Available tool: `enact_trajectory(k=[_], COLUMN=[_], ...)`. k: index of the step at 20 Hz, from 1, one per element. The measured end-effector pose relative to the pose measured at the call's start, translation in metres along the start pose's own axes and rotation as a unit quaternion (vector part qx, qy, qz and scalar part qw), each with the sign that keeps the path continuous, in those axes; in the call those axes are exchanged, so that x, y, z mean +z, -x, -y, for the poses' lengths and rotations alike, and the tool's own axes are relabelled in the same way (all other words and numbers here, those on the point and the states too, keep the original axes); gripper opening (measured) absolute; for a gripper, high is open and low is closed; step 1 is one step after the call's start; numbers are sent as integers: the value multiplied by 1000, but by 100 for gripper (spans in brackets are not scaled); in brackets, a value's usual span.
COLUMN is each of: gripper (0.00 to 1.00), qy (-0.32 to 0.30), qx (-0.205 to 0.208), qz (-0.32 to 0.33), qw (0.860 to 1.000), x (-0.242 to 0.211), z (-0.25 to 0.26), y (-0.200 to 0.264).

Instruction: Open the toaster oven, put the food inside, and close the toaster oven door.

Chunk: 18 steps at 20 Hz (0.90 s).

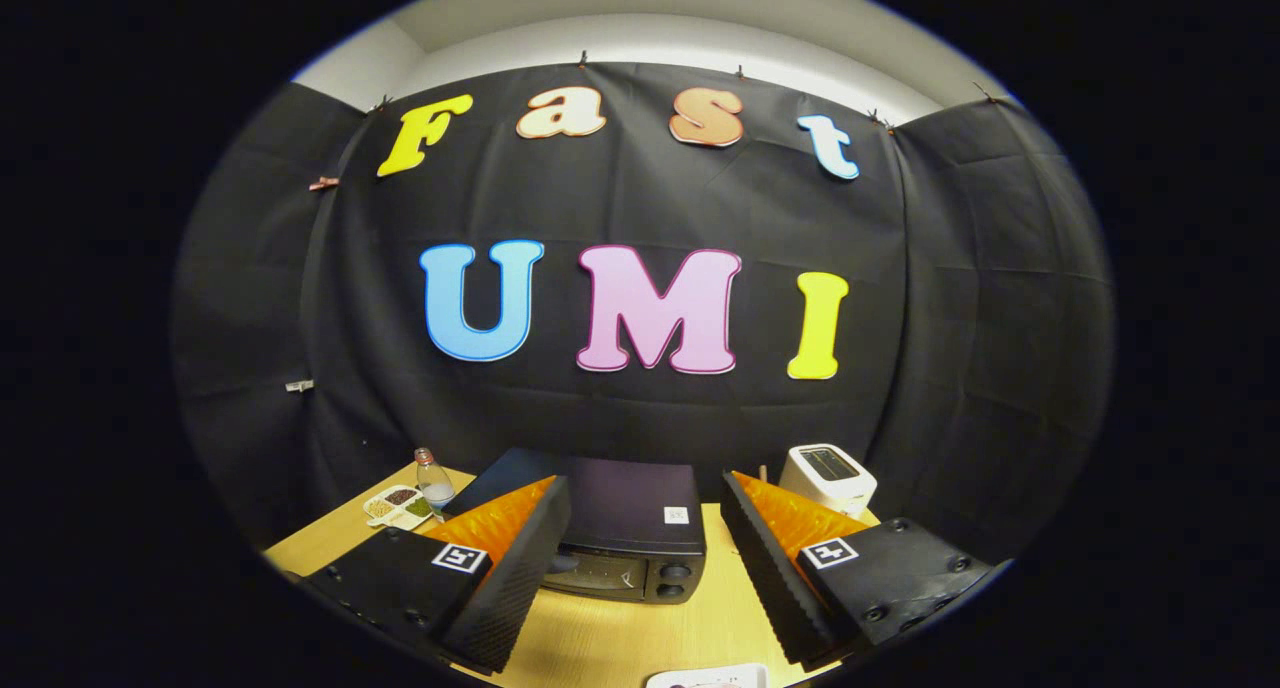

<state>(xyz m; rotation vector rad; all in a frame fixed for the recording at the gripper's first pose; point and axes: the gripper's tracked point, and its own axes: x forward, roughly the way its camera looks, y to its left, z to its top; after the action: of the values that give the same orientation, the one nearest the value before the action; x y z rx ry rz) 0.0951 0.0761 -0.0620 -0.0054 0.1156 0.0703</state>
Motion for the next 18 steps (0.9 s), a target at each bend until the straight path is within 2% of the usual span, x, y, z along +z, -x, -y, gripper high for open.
enact_trajectory(k=[5,9,12,18], gripper=[98,98,98,98], qy=[-11,-23,-15,-43], qx=[16,16,1,-17], qz=[-31,-87,-121,-175], qw=[999,996,993,983], x=[-31,-74,-103,-151], z=[-38,-67,-77,-98], y=[-43,-71,-84,-108])
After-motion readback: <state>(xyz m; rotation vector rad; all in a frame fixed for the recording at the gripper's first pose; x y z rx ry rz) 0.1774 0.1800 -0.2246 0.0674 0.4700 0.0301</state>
